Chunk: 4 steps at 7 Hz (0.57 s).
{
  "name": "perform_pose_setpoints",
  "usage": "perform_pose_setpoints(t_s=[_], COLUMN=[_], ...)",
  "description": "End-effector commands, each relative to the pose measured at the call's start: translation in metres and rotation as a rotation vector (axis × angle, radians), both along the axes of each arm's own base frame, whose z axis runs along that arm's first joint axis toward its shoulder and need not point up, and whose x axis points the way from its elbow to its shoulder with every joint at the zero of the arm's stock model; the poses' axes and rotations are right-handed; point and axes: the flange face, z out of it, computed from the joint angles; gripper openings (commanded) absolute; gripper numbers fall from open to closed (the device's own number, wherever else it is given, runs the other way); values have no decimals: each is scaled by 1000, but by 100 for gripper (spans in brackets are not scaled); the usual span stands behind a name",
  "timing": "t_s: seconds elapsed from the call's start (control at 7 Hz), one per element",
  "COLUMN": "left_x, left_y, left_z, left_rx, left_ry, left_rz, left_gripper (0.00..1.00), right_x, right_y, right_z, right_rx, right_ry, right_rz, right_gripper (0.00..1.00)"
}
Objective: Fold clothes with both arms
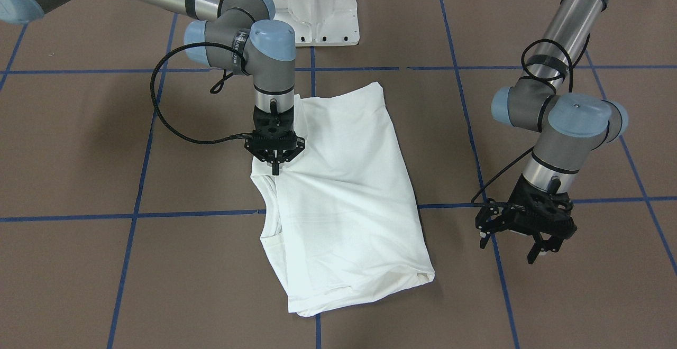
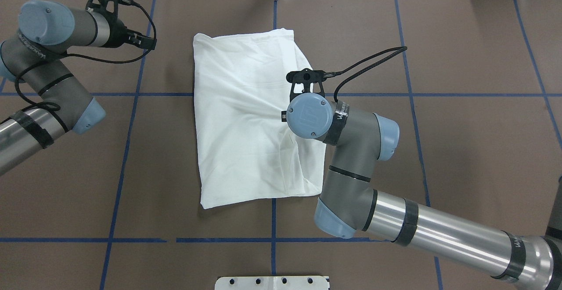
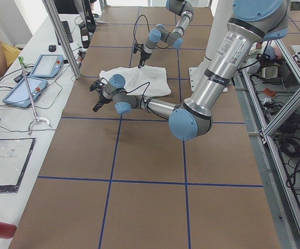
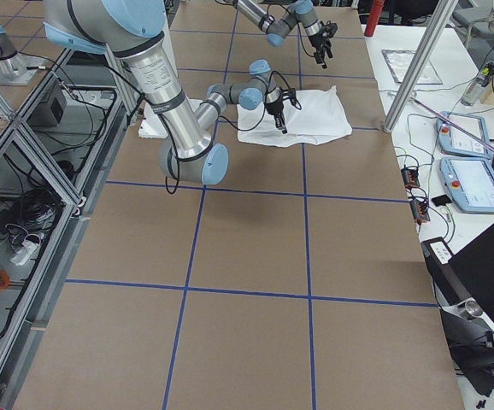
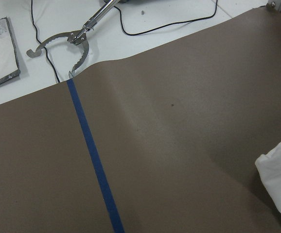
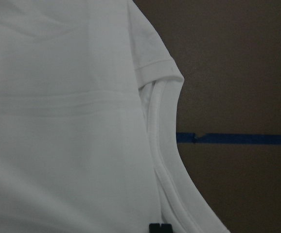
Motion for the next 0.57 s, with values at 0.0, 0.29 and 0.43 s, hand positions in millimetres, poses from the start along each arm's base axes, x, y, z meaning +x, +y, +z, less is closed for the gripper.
perform_pose_setpoints(t_s=[0.0,0.29,0.43], left_x=[0,0,0], left_y=[1,1,1], left_z=[1,2,2], left_rx=[0,-1,-1], left_ry=[3,3,2], left_rz=[0,1,0], left_gripper=[100,100,100], right_x=[16,16,14], right_y=[-16,-19,-16], right_z=[5,-28,-38], right_rx=[-4,-27,-72], right_ry=[-7,-74,-113], right_rz=[39,74,94], right_gripper=[27,100,100])
